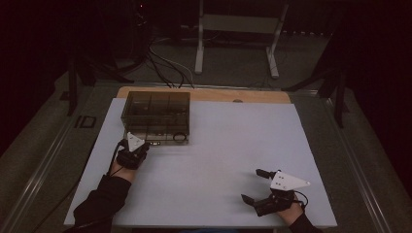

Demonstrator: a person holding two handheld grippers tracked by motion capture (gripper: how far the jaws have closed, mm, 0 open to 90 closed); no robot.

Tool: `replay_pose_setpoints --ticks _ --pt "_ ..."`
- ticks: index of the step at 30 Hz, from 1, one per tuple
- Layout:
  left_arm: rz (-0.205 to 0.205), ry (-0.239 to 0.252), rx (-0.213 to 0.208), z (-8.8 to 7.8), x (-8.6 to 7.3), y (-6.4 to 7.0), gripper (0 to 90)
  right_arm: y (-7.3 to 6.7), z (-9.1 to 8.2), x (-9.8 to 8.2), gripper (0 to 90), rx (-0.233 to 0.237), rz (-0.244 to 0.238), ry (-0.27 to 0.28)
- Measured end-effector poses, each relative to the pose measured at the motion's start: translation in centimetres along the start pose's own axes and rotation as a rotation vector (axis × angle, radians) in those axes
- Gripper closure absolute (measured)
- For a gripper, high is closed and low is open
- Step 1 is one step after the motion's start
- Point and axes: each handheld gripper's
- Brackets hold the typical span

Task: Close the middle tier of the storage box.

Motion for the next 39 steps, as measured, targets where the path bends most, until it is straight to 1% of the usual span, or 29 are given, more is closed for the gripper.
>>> replay_pose_setpoints --ticks 6,18,31,39 --pt "-0.004 0.009 0.004 0.1 0.1 -0.2 90.0 0.0 0.0 0.0 0.0 0.001 0.002 0.0" --pt "0.007 -0.004 0.011 0.4 0.3 -0.4 90.0 0.0 0.0 0.0 0.0 0.001 0.003 0.0" --pt "0.002 -0.01 0.014 0.8 0.7 -0.7 90.0 0.1 0.1 0.0 0.0 0.002 0.003 -0.001" --pt "0.011 -0.016 0.016 1.0 0.8 -0.6 90.0 0.0 0.0 0.0 0.0 0.002 0.002 -0.001"
Point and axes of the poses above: each handheld gripper's, and its own axes: z roughly forward along the jaws, x roughly out of its top, y roughly to its right, and after that the axes turned 9 degrees about -y, right-handed
